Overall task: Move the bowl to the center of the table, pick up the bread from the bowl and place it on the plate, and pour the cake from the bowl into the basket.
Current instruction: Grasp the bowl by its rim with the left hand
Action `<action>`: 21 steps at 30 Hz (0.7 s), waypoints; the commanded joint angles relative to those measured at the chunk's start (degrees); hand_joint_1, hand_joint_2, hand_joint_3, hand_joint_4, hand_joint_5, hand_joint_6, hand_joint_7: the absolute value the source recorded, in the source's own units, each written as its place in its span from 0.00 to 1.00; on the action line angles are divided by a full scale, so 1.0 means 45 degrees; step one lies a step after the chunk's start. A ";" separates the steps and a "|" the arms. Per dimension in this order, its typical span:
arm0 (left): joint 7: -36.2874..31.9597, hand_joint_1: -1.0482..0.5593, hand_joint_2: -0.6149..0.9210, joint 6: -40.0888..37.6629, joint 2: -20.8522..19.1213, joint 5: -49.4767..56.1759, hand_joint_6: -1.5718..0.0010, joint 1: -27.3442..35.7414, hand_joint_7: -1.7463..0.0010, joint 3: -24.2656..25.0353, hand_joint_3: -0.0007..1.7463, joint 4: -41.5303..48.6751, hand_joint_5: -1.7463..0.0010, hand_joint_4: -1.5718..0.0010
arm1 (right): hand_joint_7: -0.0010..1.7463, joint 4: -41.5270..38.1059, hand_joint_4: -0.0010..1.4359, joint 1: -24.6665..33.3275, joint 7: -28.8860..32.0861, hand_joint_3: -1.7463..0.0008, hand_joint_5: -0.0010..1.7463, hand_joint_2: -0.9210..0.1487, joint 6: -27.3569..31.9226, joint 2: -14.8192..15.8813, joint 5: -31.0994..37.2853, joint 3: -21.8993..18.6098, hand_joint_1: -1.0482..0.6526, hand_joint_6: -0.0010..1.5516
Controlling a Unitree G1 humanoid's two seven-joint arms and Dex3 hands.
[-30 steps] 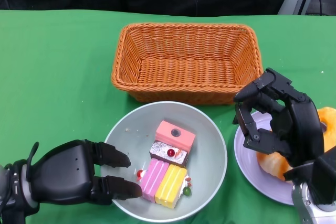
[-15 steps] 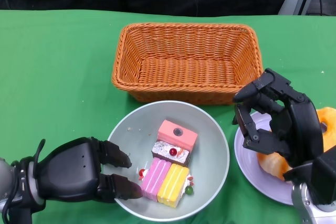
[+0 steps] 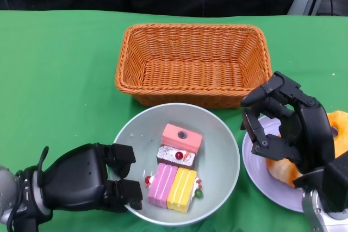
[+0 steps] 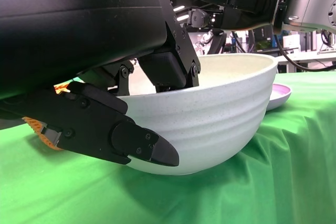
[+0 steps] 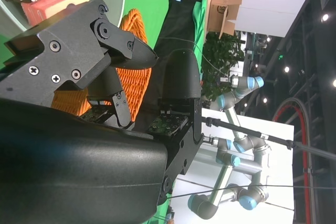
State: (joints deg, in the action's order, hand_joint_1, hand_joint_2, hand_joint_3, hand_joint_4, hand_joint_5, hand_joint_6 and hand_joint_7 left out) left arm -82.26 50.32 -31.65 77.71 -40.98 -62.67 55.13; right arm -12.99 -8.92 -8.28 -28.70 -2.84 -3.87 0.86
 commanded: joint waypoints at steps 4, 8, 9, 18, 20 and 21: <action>-0.0297 0.47 0.98 0.0317 -0.0393 -0.0249 0.42 0.0295 0.47 0.0273 0.00 0.0024 0.16 0.50 | 0.74 -0.0052 0.45 0.0062 0.0044 0.44 0.93 0.34 -0.0109 0.0034 -0.0052 -0.0055 0.55 0.40; -0.0654 0.49 0.98 0.0313 -0.0493 -0.0225 0.44 0.0366 0.41 0.0389 0.00 -0.0008 0.16 0.50 | 0.74 -0.0081 0.46 0.0045 0.0045 0.43 0.93 0.34 -0.0097 0.0032 -0.0050 -0.0056 0.56 0.40; -0.0779 0.49 0.98 0.0296 -0.0510 -0.0222 0.45 0.0381 0.40 0.0414 0.00 -0.0014 0.16 0.50 | 0.74 -0.0074 0.46 0.0048 0.0055 0.43 0.93 0.34 -0.0085 0.0022 -0.0053 -0.0058 0.56 0.40; -0.1536 0.55 0.98 0.0625 -0.0753 -0.0443 0.41 0.0582 0.44 0.0832 0.00 -0.0305 0.17 0.48 | 0.74 -0.0101 0.46 0.0051 0.0053 0.45 0.93 0.33 -0.0101 0.0022 -0.0075 -0.0074 0.55 0.40; -0.1655 0.56 0.98 0.0694 -0.0814 -0.0499 0.40 0.0674 0.46 0.0972 0.00 -0.0449 0.19 0.48 | 0.75 -0.0133 0.46 0.0047 -0.0006 0.45 0.93 0.33 -0.0146 0.0048 -0.0104 -0.0074 0.55 0.40; -0.1686 0.56 0.98 0.0761 -0.0873 -0.0550 0.39 0.0730 0.47 0.1052 0.00 -0.0567 0.19 0.47 | 0.75 -0.0137 0.46 0.0052 -0.0047 0.45 0.93 0.33 -0.0130 0.0062 -0.0131 -0.0070 0.55 0.40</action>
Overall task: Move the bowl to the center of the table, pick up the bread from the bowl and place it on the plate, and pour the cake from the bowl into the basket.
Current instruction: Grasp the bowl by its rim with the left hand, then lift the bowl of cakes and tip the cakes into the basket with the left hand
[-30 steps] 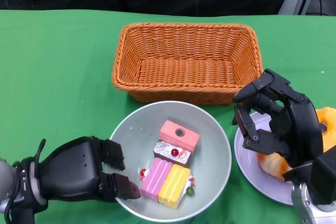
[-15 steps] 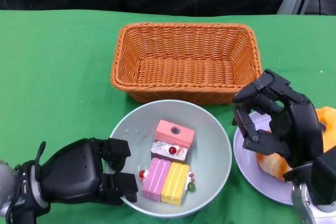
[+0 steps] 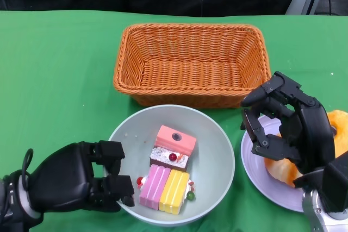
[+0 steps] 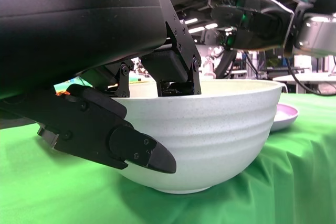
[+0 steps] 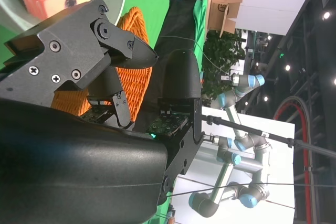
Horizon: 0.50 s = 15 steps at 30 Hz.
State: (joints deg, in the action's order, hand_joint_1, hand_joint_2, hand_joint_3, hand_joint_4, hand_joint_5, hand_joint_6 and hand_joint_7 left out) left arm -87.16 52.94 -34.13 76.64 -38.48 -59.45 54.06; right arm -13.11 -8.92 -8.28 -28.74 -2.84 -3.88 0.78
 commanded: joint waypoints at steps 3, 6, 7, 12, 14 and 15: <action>-0.0666 0.55 0.98 0.0268 -0.0456 -0.0415 0.38 0.0344 0.50 0.0595 0.00 -0.0665 0.22 0.46 | 0.75 -0.0143 0.46 0.0057 -0.0089 0.45 0.93 0.33 -0.0094 0.0070 -0.0146 -0.0057 0.54 0.39; -0.0656 0.57 0.99 0.0333 -0.0546 -0.0517 0.39 0.0507 0.46 0.0859 0.00 -0.0919 0.23 0.46 | 0.76 -0.0175 0.46 0.0053 -0.0033 0.46 0.93 0.33 -0.0115 0.0044 -0.0081 -0.0066 0.54 0.39; -0.0690 0.58 0.99 0.0384 -0.0553 -0.0534 0.40 0.0545 0.44 0.0929 0.00 -0.0966 0.24 0.46 | 0.76 -0.0175 0.46 0.0058 -0.0005 0.46 0.93 0.33 -0.0114 0.0038 -0.0052 -0.0065 0.54 0.39; -0.0746 0.58 1.00 0.0513 -0.0598 -0.0541 0.43 0.0697 0.39 0.1265 0.01 -0.1156 0.24 0.46 | 0.76 -0.0330 0.46 0.0002 -0.0018 0.45 0.94 0.33 -0.0280 0.0031 -0.0059 -0.0065 0.55 0.39; -0.0733 0.58 1.00 0.0609 -0.0660 -0.0614 0.43 0.0781 0.38 0.1460 0.02 -0.1318 0.24 0.45 | 0.76 -0.0307 0.46 0.0018 0.0002 0.45 0.94 0.33 -0.0214 0.0024 -0.0055 -0.0059 0.55 0.39; -0.0724 0.58 1.00 0.0656 -0.0693 -0.0647 0.44 0.0832 0.38 0.1567 0.03 -0.1403 0.24 0.45 | 0.76 -0.0298 0.46 0.0025 0.0009 0.45 0.94 0.33 -0.0187 0.0019 -0.0061 -0.0059 0.54 0.39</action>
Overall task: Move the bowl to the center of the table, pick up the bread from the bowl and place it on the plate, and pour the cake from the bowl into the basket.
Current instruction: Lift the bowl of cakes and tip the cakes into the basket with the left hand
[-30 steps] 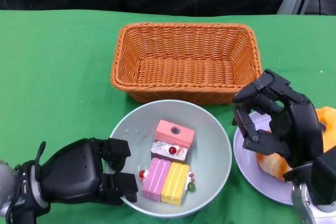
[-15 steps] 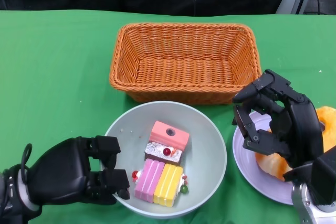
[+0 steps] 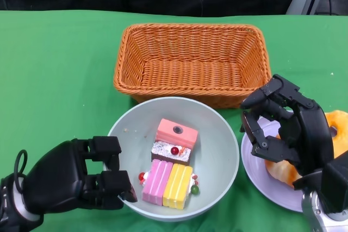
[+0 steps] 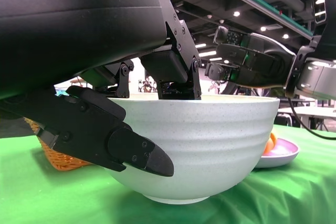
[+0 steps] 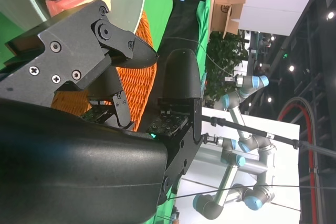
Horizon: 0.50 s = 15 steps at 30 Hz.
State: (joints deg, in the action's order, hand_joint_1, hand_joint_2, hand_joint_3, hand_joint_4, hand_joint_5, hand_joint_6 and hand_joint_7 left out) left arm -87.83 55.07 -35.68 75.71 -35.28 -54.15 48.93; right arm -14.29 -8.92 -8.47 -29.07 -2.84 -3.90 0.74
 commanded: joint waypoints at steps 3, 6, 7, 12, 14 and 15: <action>-0.0565 0.55 1.00 0.0379 -0.0464 -0.0571 0.43 0.0283 0.38 0.0715 0.09 -0.0539 0.26 0.45 | 0.76 -0.0054 0.46 0.0028 0.0084 0.45 0.94 0.33 -0.0118 -0.0016 -0.0074 -0.0057 0.54 0.39; -0.0423 0.57 1.00 0.0604 -0.0599 -0.0688 0.44 0.0347 0.37 0.1012 0.11 -0.0782 0.27 0.44 | 0.76 -0.0157 0.45 0.0002 0.0041 0.46 0.94 0.32 -0.0167 0.0015 -0.0080 -0.0052 0.54 0.39; -0.0338 0.57 0.99 0.0738 -0.0621 -0.0791 0.44 0.0357 0.36 0.1128 0.12 -0.0835 0.26 0.44 | 0.76 -0.0182 0.45 -0.0006 0.0009 0.46 0.94 0.32 -0.0159 0.0029 -0.0093 -0.0045 0.54 0.38; 0.0334 0.59 0.75 0.1275 -0.0639 -0.1357 0.47 0.0421 0.29 0.1721 0.50 -0.0971 0.11 0.49 | 0.76 -0.0256 0.45 -0.0006 0.0014 0.48 0.94 0.30 -0.0201 0.0057 0.0017 -0.0020 0.55 0.38; 0.0668 0.59 0.73 0.1403 -0.0608 -0.1602 0.49 0.0443 0.26 0.2003 0.53 -0.1034 0.05 0.52 | 0.76 -0.0362 0.45 -0.0049 0.0042 0.49 0.94 0.30 -0.0314 0.0060 0.0066 -0.0037 0.54 0.38; 0.0783 0.59 0.73 0.1494 -0.0566 -0.1723 0.50 0.0459 0.25 0.2157 0.53 -0.1064 0.03 0.53 | 0.76 -0.0392 0.45 -0.0059 0.0062 0.49 0.94 0.29 -0.0343 0.0065 0.0101 -0.0042 0.54 0.38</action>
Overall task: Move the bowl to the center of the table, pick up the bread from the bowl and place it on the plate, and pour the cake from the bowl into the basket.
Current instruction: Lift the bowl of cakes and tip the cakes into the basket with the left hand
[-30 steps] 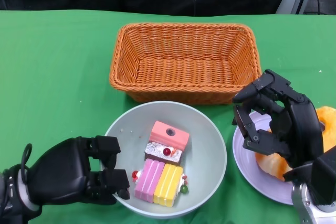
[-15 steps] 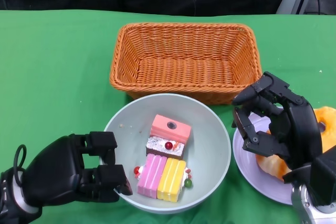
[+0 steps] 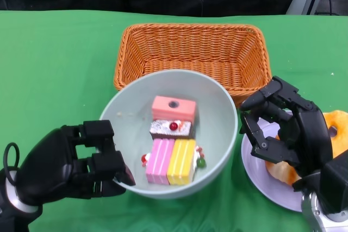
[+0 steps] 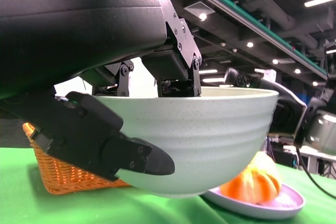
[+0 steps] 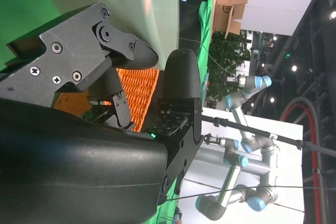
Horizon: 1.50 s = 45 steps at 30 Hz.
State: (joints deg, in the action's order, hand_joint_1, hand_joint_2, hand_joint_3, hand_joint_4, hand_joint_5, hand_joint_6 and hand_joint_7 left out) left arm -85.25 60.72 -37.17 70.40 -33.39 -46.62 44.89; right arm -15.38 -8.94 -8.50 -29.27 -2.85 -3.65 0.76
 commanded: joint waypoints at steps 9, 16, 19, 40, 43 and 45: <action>0.0716 0.56 0.81 0.0571 -0.0036 -0.0931 0.50 0.0090 0.22 0.1462 0.49 -0.0406 0.06 0.48 | 0.77 -0.0347 0.45 -0.0068 0.0051 0.49 0.94 0.29 -0.0379 0.0086 0.0118 -0.0058 0.55 0.38; 0.1131 0.58 0.71 0.0685 -0.0101 -0.1009 0.47 0.0034 0.27 0.1914 0.62 -0.0416 0.11 0.46 | 0.77 -0.0334 0.45 -0.0043 0.0108 0.51 0.94 0.27 -0.0287 0.0009 0.0142 -0.0020 0.55 0.38; 0.1280 0.58 0.69 0.0685 -0.0107 -0.0995 0.47 -0.0048 0.26 0.2043 0.65 -0.0392 0.09 0.46 | 0.77 -0.0368 0.45 -0.0034 0.0095 0.50 0.94 0.27 -0.0263 0.0022 0.0184 0.0022 0.55 0.38; 0.2553 0.60 0.73 0.0924 0.0511 -0.1321 0.46 -0.1259 0.32 0.2800 0.63 0.0516 0.00 0.54 | 0.79 -0.0594 0.49 0.0578 -0.0210 0.39 0.94 0.39 -0.0973 -0.0156 0.0521 0.0871 0.54 0.40; 0.2592 0.59 0.74 0.0894 0.0506 -0.1319 0.47 -0.1373 0.32 0.2795 0.64 0.0585 0.00 0.56 | 0.80 -0.0580 0.49 0.0666 -0.0306 0.40 0.95 0.36 -0.1016 -0.0154 0.0533 0.0976 0.54 0.39; 0.2663 0.60 0.73 0.0864 0.0521 -0.1364 0.47 -0.1448 0.32 0.2815 0.64 0.0654 0.00 0.56 | 0.81 -0.0569 0.48 0.0738 -0.0498 0.42 0.96 0.34 -0.1016 -0.0157 0.0419 0.1053 0.54 0.38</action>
State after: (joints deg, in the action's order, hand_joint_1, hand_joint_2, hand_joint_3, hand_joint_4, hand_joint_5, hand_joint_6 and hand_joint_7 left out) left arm -72.99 64.58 -34.35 65.43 -38.19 -35.17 47.54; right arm -17.87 -6.27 -10.33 -33.03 -3.84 -0.92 5.31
